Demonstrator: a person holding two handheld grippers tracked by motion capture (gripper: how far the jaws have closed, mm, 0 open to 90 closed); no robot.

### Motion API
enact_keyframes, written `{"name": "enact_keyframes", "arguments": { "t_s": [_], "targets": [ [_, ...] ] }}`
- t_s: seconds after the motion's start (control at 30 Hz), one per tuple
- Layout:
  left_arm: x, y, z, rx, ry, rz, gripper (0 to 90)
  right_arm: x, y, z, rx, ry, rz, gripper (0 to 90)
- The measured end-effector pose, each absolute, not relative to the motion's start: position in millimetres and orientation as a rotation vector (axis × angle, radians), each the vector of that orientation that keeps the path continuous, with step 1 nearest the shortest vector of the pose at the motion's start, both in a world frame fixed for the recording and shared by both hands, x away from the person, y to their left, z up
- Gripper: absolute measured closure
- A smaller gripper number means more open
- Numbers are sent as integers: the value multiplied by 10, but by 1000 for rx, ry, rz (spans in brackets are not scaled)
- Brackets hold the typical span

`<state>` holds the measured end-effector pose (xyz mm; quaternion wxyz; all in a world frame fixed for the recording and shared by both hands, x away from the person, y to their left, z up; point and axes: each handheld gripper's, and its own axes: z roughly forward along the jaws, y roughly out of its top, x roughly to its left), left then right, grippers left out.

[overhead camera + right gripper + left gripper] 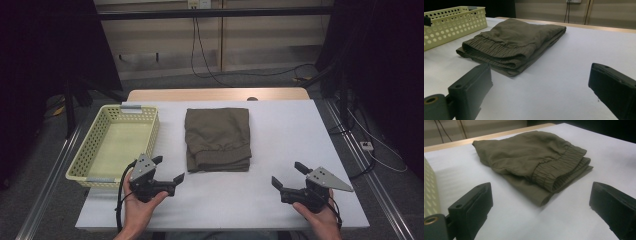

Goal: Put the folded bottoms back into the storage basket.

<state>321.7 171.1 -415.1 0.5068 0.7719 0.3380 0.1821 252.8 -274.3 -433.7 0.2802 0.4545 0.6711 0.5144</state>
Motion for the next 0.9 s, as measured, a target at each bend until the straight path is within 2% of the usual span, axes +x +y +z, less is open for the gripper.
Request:
{"name": "enact_keyframes", "arguments": {
  "t_s": [0.27, 0.33, 0.67, 0.8, 0.9],
  "targets": [
    [3278, 1632, -4078, 1875, 794, 437, 54, 2551, -2716, -4344, 1224, 1802, 1381, 47],
    [3315, 1586, -4051, 1902, 796, 435, 82, 2554, -2719, -4346, 1217, 1811, 1387, 47],
    [3488, 1482, -3992, 1893, 806, 428, 60, 2569, -2713, -4351, 1211, 1825, 1389, 47],
    [3547, 1457, -3950, 1903, 819, 377, 73, 2570, -2715, -4352, 1217, 1822, 1395, 49],
    [3539, 1415, -3928, 1907, 804, 397, 71, 2569, -2721, -4352, 1221, 1819, 1395, 48]
  ]
}}
